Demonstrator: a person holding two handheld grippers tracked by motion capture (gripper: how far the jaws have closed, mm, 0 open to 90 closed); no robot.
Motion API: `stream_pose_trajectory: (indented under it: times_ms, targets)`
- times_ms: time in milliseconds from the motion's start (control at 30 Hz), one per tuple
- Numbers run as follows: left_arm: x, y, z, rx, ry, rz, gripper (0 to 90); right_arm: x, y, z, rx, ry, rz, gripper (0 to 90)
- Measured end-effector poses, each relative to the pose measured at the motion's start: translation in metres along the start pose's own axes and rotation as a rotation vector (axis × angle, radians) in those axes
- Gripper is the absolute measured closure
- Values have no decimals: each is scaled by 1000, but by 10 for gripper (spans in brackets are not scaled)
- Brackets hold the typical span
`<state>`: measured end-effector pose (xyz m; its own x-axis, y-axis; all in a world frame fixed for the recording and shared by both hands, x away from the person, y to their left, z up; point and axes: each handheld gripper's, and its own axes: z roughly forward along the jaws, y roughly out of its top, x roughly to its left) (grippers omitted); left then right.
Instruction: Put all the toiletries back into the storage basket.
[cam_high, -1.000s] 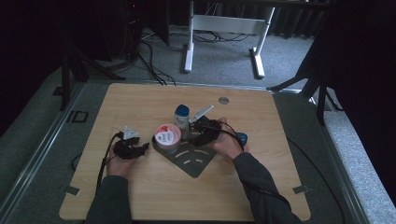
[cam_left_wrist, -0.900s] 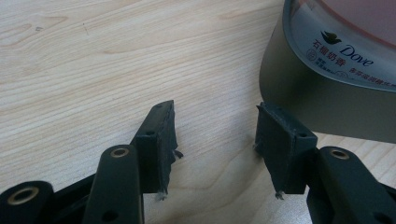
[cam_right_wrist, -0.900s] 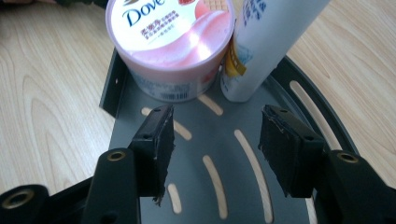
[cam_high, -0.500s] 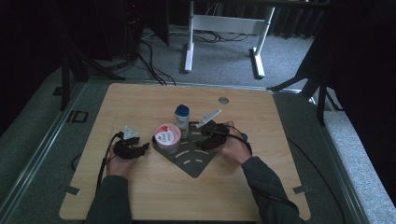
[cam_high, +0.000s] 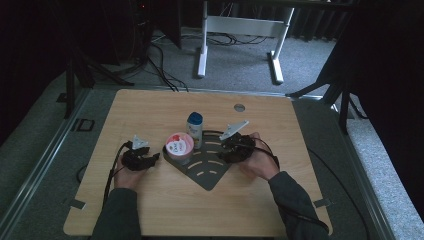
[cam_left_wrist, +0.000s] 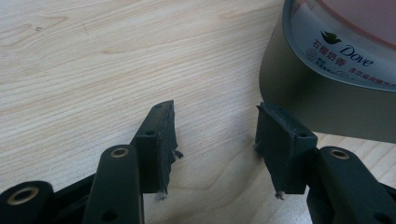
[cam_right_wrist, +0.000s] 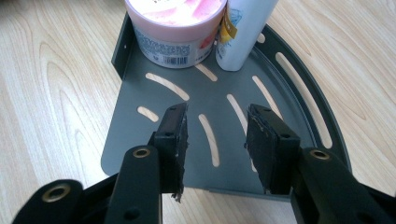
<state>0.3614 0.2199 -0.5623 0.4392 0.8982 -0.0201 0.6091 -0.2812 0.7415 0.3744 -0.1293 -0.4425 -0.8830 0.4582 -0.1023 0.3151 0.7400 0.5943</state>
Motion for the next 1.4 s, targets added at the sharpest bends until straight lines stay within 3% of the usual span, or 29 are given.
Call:
stream_pose_trajectory:
  times_ms: [700, 1400]
  targets:
    - [0, 0, 0, 0, 0, 0, 478, -10, -24, -37, -26, -26, 16, 646]
    - [0, 0, 0, 0, -2, -2, 479, -24, -30, -71, -79, -69, 33, 509]
